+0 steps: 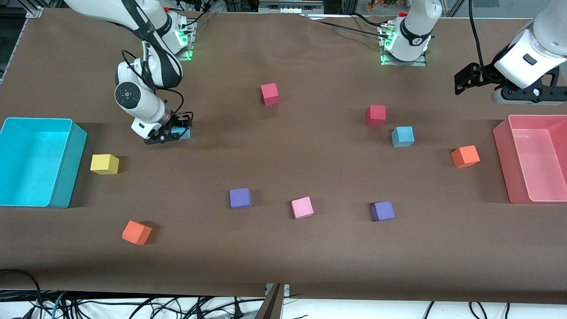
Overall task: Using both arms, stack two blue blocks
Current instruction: 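Reach the right gripper to the light blue cube and grasp it, then carry the light blue cube to mid-table and open the right gripper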
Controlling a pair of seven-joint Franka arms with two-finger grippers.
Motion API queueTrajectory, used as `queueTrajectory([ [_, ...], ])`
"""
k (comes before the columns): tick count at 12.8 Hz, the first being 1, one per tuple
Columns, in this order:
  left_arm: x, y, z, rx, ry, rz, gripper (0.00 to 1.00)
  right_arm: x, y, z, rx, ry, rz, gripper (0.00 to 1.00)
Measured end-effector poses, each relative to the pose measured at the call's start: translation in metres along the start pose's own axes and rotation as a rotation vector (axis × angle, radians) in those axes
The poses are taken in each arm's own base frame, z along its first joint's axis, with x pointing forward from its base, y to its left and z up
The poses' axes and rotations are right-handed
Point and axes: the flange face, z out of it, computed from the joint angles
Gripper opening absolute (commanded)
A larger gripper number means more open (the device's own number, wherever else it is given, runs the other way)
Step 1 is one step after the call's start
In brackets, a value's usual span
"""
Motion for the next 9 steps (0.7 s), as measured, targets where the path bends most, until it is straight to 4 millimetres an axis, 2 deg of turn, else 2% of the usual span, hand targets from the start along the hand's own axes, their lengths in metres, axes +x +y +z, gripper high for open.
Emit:
queueTrajectory([
  [2,0.000,0.000,0.001,0.000,-0.002,-0.001,1.00,0.007,0.000,-0.013,-0.003,-0.013,0.001,0.18],
  [3,0.000,-0.001,0.001,0.001,-0.002,-0.001,1.00,0.015,-0.001,-0.032,-0.007,-0.034,0.000,0.18],
  [6,-0.001,-0.001,0.000,0.003,-0.001,-0.002,1.00,0.049,-0.011,-0.107,-0.012,-0.053,-0.014,0.18],
  [7,-0.001,-0.001,0.000,0.003,0.000,-0.002,1.00,0.061,-0.028,-0.127,-0.013,-0.045,-0.042,0.19],
  [8,-0.001,-0.002,-0.001,0.003,0.001,-0.003,1.00,0.073,-0.058,-0.144,-0.013,-0.039,-0.086,0.19],
  [9,-0.002,-0.002,-0.001,0.003,0.003,-0.003,1.00,0.086,-0.097,-0.156,-0.008,-0.029,-0.110,0.19],
])
